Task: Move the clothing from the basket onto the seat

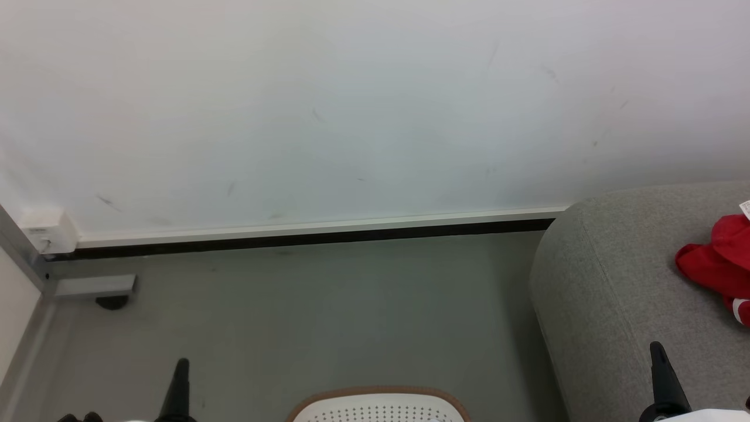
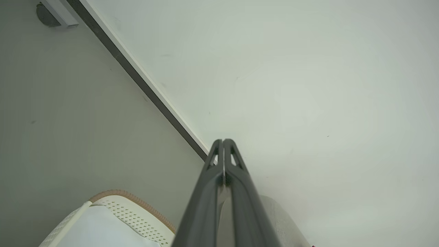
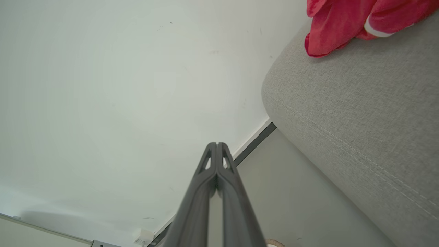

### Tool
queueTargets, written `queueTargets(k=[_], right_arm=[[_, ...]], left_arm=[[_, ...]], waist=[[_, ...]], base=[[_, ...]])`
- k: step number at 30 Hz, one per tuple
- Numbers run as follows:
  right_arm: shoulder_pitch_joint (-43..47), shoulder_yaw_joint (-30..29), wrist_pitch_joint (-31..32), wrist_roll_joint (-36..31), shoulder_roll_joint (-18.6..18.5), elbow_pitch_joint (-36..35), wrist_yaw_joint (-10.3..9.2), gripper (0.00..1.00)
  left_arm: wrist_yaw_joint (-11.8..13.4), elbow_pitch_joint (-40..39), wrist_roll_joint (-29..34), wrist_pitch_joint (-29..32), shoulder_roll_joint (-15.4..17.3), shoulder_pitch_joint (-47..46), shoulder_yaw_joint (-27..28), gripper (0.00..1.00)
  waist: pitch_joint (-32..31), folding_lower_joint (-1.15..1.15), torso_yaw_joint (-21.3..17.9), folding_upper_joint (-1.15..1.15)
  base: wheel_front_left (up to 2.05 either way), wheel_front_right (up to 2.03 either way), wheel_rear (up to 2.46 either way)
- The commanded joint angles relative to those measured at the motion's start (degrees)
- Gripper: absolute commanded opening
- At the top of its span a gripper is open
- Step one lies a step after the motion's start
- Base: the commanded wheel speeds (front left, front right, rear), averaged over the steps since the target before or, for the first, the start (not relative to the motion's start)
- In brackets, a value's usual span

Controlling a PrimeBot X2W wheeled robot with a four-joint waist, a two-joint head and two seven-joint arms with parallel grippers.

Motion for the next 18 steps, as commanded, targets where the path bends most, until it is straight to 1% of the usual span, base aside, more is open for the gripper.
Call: queueTargets(k=[1,18], right_arm=[[-1.6,-0.3,0.4,1.6,-0.7,-0.8,-0.06,0.00],[-2.7,-1.2,2.9,12.4,-0.8,-1.2,-0.08,0.00]], left_arm=[[-0.2,-0.7,-1.7,0.4,0.1,-1.4,0.4,0.00],[-0.7,-1.4,-11.3,3.0,-0.2,-2.9,1.3,0.00]], waist=[[0.0,0.00,0.1,0.00],[0.7,-0.01,0.8,0.00]], base=[[0.00,0.00,0.00],[0.00,0.00,0.00]])
